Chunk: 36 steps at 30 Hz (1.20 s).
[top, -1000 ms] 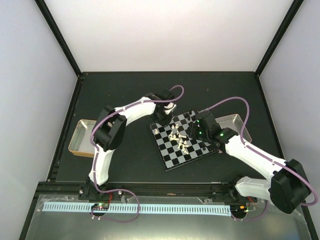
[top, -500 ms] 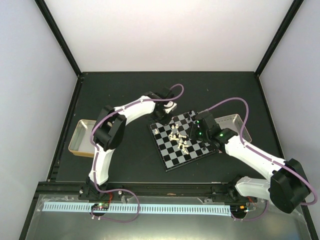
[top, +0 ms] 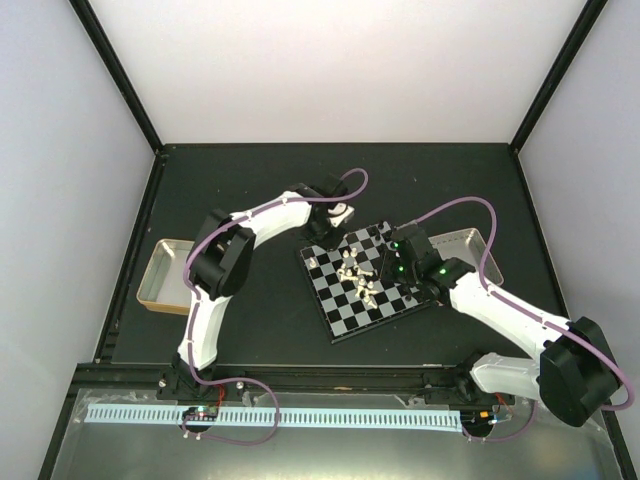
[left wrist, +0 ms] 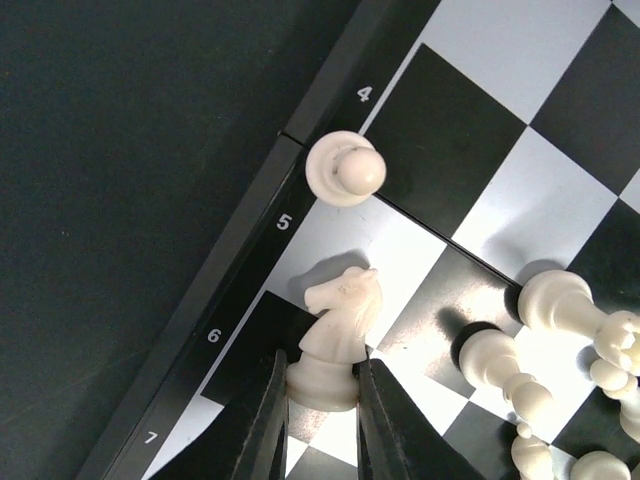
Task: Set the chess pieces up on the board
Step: Pick up the chess piece from the chessboard, then place the chess piece on the chessboard.
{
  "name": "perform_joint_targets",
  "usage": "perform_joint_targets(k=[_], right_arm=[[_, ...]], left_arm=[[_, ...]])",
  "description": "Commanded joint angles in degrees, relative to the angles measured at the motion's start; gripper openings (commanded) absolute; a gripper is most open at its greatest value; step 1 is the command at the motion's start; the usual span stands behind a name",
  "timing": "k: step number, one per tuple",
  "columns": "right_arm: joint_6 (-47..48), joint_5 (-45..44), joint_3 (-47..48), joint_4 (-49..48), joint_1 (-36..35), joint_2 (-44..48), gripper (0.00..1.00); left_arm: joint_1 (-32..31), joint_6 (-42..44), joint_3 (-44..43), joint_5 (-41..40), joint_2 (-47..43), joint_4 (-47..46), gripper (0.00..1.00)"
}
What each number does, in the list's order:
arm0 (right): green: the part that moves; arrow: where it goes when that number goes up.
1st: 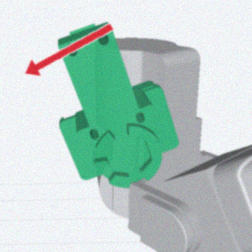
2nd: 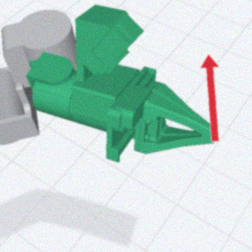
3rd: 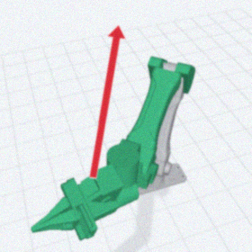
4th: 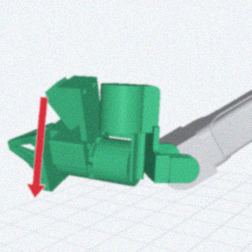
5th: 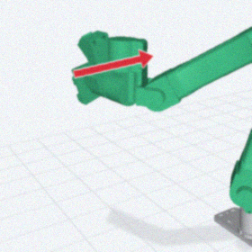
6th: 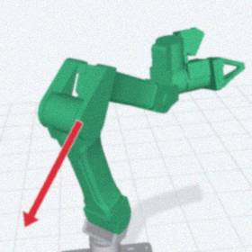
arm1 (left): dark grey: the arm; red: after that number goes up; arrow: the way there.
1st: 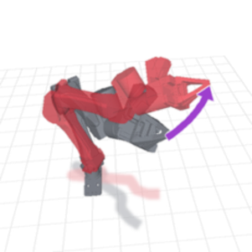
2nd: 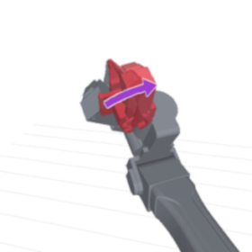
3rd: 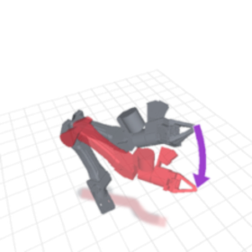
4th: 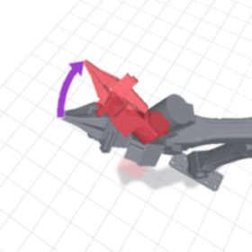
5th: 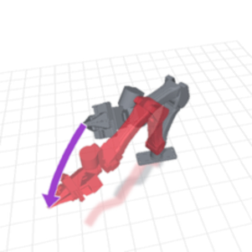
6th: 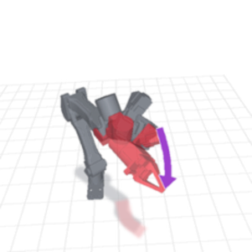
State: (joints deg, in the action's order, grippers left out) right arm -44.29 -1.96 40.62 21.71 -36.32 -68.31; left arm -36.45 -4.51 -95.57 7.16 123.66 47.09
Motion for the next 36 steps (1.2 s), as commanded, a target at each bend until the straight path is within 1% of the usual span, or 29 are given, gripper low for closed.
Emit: perform_joint_targets(k=[1,6,10,14,19,21,24,29,32,36], right_arm=[[-0.3,1.7,-0.6,-2.4,0.3,0.2,0.33],[0.3,7.7,-1.9,-6.7,0.3,1.2,0.33],[-0.9,13.3,-2.9,-10.1,0.4,1.5,0.34],[-4.6,20.2,-3.9,-14.7,0.5,1.6,0.36],[-12.4,28.7,-5.2,-22.4,0.5,1.9,0.37],[-15.5,30.1,-5.3,-25.1,0.5,2.2,0.38],[-16.7,30.4,-4.3,-26.9,0.5,2.8,0.41],[-16.9,30.5,-1.6,-25.4,0.5,1.6,0.43],[-16.5,30.3,-0.5,-23.8,0.5,0.4,0.41],[-16.4,30.1,0.0,-24.7,0.5,-0.6,0.32]], left_arm=[[0.4,0.9,0.1,1.0,-0.1,0.5,0.13],[0.6,-0.3,5.5,3.2,-6.9,-2.2,0.09],[0.6,-2.2,12.3,6.0,-14.4,-5.5,0.09],[0.6,-3.7,18.1,11.8,-21.9,-8.3,0.09],[0.6,-5.2,25.4,21.0,-30.9,-13.0,0.09],[0.5,-5.8,28.2,23.1,-34.2,-16.0,0.09],[0.5,-6.0,31.7,25.3,-38.4,-19.6,0.09],[0.5,-6.3,34.4,28.3,-41.1,-22.7,0.09],[0.5,-6.6,35.0,28.7,-41.8,-23.5,0.09],[0.5,-6.6,35.2,28.9,-42.4,-23.7,0.09]])
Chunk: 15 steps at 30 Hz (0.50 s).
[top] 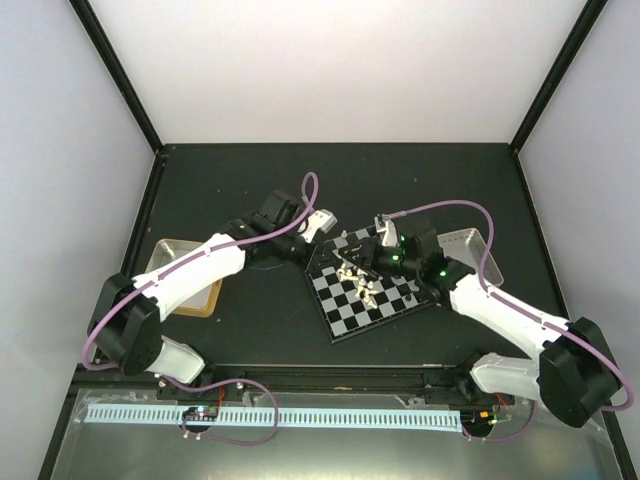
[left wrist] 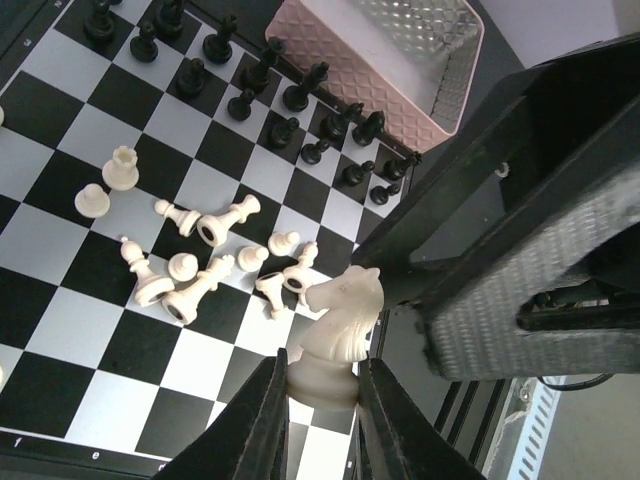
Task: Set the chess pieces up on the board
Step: Place the chess piece on the chessboard.
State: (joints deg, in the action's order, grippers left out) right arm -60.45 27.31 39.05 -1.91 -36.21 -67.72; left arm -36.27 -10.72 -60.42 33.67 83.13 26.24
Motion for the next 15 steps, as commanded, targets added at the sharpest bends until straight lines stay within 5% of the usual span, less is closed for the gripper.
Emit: perform_joint_targets(k=[1,10,15], right_arm=[[-0.3,0.8,1.7,-0.9,0.3,-1.5,0.3],[-0.1,1.1,1.3,-0.8,0.4,-2.8,0.16],[-1.0,1.9,1.8,-1.7,0.3,-3.4,0.23]], left_arm=[[0.3,-0.4,0.0,2.4,-2.0,-2.9,0.09],[0.3,1.7,-0.2,2.5,-2.8,-1.4,0.1],[0.3,2.2,-0.1,2.4,-3.3,-0.9,0.1]])
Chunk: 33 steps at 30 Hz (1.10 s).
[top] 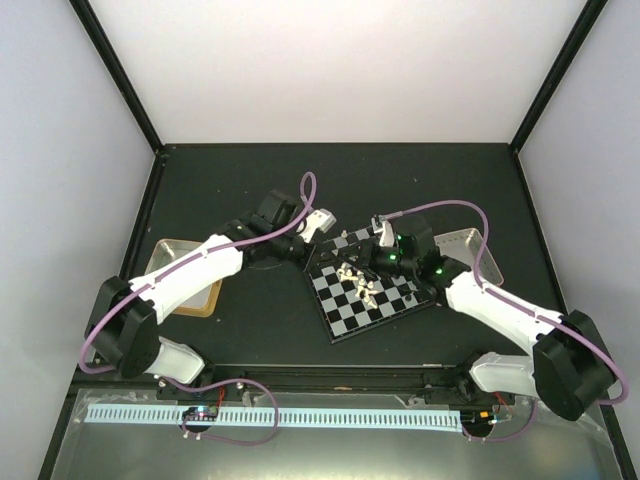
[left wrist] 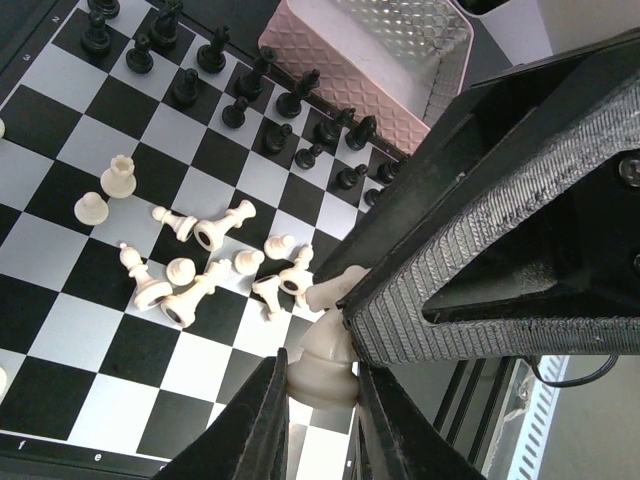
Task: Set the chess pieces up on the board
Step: Place the chess piece on the chessboard.
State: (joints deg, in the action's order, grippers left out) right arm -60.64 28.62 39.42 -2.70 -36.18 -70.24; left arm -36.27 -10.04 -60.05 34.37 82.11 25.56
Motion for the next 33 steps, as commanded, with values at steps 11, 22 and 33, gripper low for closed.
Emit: perform_joint_targets(k=[11,22,33], right_arm=[[-0.6,0.5,2.9,-0.8,0.0,-1.5,0.15],[-0.7,0.9,4.4,1.3,-0.3,-2.1,0.1],[10.7,-11.2,4.1,8.4,-3.4,3.9,0.01]], left_arm=[[0.2,1.2,-0.3,1.7,-2.5,0.0,0.11],[0.2,0.7,-0.1,1.2,-2.8,-0.4,0.11],[0.3,-1.3,1.0,-8.3,-9.9,1.1,0.47]])
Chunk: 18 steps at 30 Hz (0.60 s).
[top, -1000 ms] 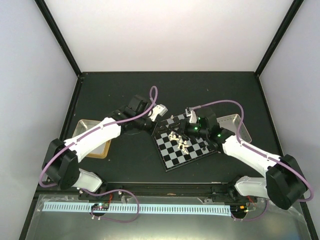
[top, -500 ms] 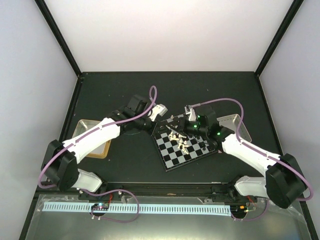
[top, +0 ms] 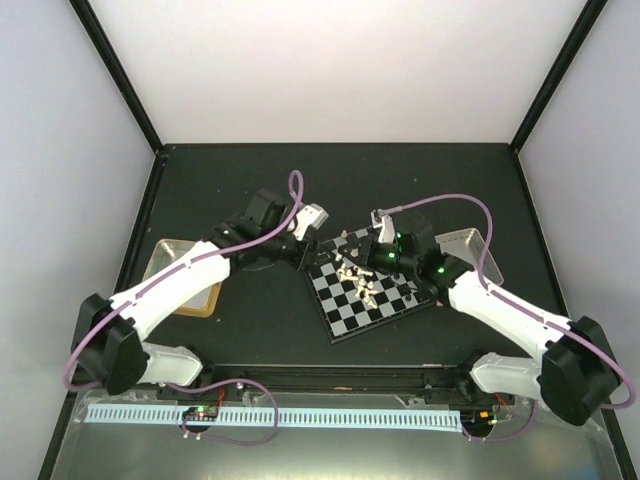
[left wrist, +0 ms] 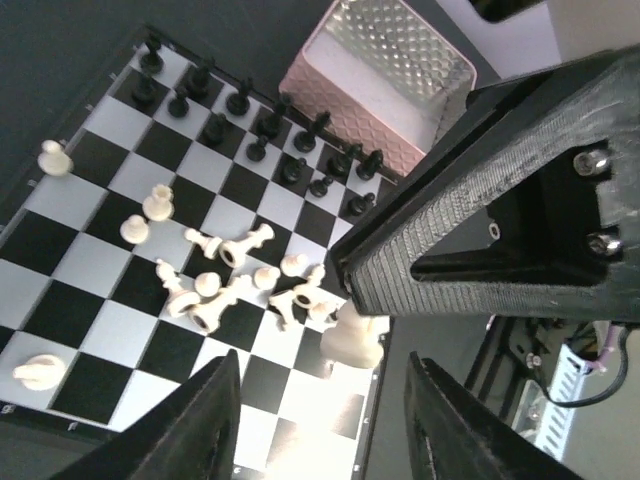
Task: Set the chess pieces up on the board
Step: Place the chess piece on the chessboard.
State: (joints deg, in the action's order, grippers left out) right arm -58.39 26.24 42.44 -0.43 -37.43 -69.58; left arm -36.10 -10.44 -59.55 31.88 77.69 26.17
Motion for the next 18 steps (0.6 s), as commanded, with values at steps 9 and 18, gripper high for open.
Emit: perform_joint_targets(k=[9,18], right_arm=[[18.6,-30.7,0.7,16.8,-15.9,6.1,0.01],[20.1,-52.3,3.9,21.4,-33.6,-7.3,0.01]], left_arm=[[0.1,-8.7,5.1,-31.5,-22.7,7.0,0.63],[0.2,-10.2,14.2,-41.3,-41.4,5.0,0.82]])
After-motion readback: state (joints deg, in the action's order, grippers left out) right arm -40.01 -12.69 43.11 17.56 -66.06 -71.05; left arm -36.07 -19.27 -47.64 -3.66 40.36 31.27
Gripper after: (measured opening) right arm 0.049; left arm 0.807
